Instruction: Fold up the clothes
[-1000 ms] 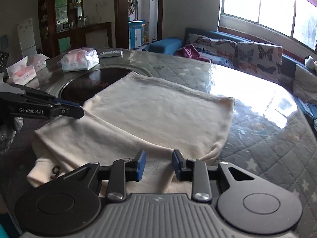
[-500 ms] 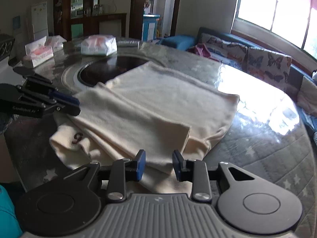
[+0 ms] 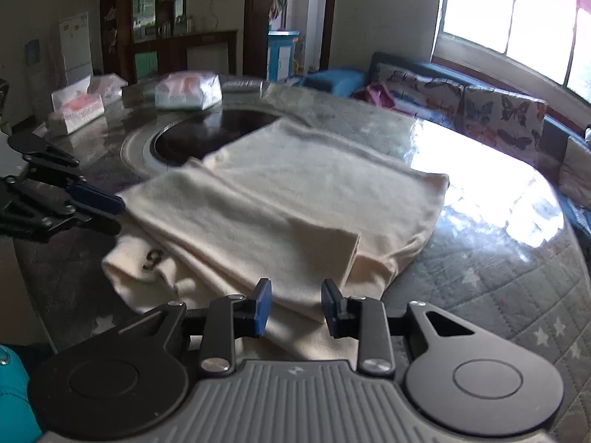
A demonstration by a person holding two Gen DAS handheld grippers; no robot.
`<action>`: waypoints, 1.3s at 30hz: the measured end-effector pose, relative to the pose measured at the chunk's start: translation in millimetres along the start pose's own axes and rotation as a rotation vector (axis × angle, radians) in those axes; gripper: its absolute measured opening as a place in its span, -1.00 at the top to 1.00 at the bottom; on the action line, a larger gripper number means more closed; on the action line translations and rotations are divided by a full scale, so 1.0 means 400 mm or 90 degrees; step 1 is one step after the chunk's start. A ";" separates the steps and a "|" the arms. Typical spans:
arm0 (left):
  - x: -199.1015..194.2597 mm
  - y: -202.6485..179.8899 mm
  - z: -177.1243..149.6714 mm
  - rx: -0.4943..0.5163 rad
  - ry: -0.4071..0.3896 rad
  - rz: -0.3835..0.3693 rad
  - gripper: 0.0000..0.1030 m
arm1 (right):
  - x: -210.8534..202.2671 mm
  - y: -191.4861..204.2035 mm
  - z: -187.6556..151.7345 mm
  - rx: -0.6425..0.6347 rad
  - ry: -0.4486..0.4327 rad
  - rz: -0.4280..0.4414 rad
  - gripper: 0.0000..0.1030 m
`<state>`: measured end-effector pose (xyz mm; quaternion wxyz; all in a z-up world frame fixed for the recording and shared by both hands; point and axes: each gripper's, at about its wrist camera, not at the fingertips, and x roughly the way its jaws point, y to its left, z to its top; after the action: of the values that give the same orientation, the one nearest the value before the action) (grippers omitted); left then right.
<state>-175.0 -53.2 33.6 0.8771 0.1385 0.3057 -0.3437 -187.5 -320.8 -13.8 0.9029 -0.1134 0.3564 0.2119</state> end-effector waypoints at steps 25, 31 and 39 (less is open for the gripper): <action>0.043 -0.044 0.016 0.102 -0.081 -0.025 0.85 | -0.082 0.109 -0.064 -0.254 0.005 0.005 -0.34; 0.045 0.020 0.069 0.021 -0.087 -0.039 0.85 | -0.045 0.130 -0.062 -0.293 -0.027 0.014 -0.28; 0.039 0.018 0.071 0.024 -0.079 -0.040 0.78 | 0.000 0.076 0.000 -0.201 -0.015 0.059 0.60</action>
<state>-148.6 -68.9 46.1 0.8803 0.1236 0.2489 -0.3845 -201.4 -293.9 -15.4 0.8671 -0.2348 0.3130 0.3082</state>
